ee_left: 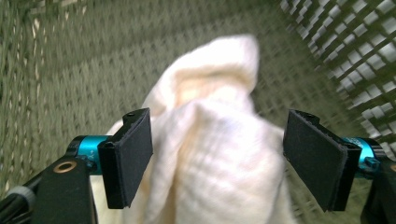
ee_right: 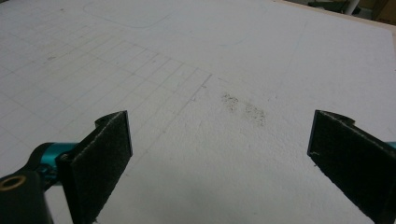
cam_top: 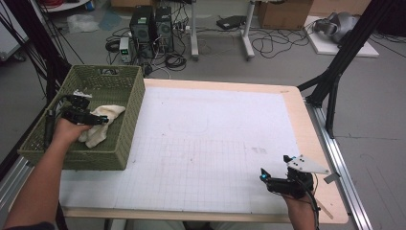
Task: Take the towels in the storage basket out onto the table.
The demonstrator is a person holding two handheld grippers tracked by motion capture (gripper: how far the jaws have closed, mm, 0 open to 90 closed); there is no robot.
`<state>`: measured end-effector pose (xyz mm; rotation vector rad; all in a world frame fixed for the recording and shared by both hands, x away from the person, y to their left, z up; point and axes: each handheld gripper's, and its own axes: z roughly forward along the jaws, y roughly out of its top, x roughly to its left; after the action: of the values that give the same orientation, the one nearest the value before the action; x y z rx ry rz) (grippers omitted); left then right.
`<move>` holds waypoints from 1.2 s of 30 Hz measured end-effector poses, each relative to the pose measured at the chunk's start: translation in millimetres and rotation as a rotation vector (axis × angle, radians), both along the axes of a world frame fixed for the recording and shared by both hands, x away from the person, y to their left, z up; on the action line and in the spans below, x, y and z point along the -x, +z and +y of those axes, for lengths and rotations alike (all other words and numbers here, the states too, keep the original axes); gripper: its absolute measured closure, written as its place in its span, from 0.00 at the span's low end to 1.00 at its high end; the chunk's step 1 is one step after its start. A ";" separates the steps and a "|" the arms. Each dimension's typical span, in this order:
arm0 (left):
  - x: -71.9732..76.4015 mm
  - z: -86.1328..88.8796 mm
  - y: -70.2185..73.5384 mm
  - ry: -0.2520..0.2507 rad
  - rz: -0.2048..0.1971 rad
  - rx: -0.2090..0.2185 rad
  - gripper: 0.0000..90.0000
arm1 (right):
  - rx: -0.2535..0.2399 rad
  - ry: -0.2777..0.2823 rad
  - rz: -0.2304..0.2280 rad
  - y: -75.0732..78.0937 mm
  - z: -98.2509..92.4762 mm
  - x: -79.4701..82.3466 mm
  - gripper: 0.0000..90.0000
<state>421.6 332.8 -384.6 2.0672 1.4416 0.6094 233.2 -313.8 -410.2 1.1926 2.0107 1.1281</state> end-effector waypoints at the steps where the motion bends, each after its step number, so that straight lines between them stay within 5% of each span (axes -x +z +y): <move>1: -0.5 0.7 -0.9 0.006 0.009 -0.011 0.27 | 0.001 0.000 0.000 -0.1 0.0 -0.1 0.06; 4: -2.3 0.8 -6.7 0.007 0.044 -0.029 0.28 | -0.002 0.000 0.004 -0.3 0.5 -0.1 0.06; 6: -3.8 0.5 -13.4 0.004 0.109 -0.040 0.28 | 0.001 0.002 0.004 -0.5 1.0 -0.1 0.06; 10: -4.3 0.4 -15.6 0.000 0.130 -0.042 0.30 | 0.005 0.004 0.009 -1.0 0.3 -0.3 0.06; 14: -3.6 -0.5 -18.4 -0.040 0.190 -0.036 0.55 | 0.003 0.000 0.014 -1.4 -0.7 -0.4 0.06; 18: -2.3 0.1 -13.8 -0.023 0.191 -0.031 0.73 | 0.000 0.000 0.007 -0.7 -2.2 0.5 0.06; 20: -1.2 0.1 -12.0 -0.020 0.179 -0.022 0.77 | 0.002 -0.002 0.007 -0.7 -3.1 0.8 0.06; 27: 7.7 10.9 4.7 0.035 0.041 0.093 0.79 | -0.008 -0.006 0.004 0.8 -4.0 2.4 0.06; 28: 11.2 12.7 9.9 0.036 -0.003 0.109 0.79 | -0.008 -0.005 0.005 0.8 -4.1 2.5 0.06; 31: 15.4 15.6 16.0 0.032 -0.046 0.126 0.79 | -0.004 -0.005 0.004 0.8 -3.4 2.0 0.06; 32: 20.6 18.7 22.0 0.040 -0.099 0.158 0.79 | -0.003 -0.001 0.002 1.0 -3.2 1.8 0.06; 33: 20.6 18.7 22.0 0.040 -0.099 0.158 0.79 | -0.003 -0.001 0.002 1.0 -3.2 1.8 0.06; 36: 31.2 28.5 33.2 0.069 -0.187 0.227 0.80 | -0.003 0.003 -0.002 2.6 -3.2 2.6 0.06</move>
<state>390.4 361.3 -351.4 1.7451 1.4084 0.6179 230.5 -317.0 -407.6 1.1894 2.0107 1.1341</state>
